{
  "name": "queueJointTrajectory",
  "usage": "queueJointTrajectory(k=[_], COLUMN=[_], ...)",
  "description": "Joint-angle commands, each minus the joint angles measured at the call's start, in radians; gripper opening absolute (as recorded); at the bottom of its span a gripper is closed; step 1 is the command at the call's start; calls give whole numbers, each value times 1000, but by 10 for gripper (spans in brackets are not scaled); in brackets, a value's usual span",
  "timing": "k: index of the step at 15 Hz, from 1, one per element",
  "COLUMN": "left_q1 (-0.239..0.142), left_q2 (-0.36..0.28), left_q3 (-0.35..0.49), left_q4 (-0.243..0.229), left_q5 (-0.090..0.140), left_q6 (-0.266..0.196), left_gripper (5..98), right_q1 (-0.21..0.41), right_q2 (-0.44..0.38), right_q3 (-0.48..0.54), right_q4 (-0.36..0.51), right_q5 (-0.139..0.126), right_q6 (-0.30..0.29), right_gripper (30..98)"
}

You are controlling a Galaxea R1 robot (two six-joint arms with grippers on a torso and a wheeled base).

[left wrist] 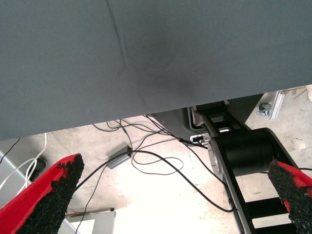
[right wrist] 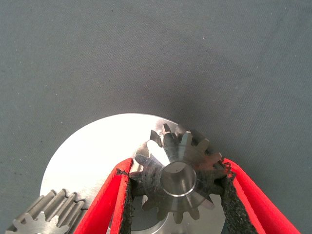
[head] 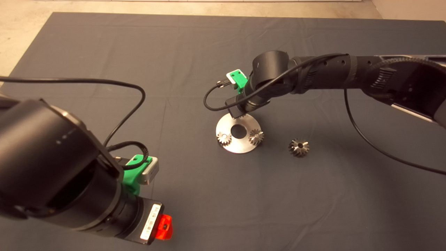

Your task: Remove an incorrectly installed larger gear and replace it with the correct smaller gear

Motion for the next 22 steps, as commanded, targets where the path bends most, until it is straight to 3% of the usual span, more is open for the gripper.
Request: queueJointTrajectory(k=[1, 22], left_q1=[-7, -7], left_q2=[0, 0], left_q3=[13, 13], left_q4=[-20, -20], left_q5=[132, 132], left_q6=[-3, -3], left_gripper=[982, 982], right_q1=[7, 12], right_q2=[0, 6], right_q3=[-38, 13], right_q4=[-11, -6], right_q5=[4, 1], right_q6=[13, 48], right_gripper=[403, 403])
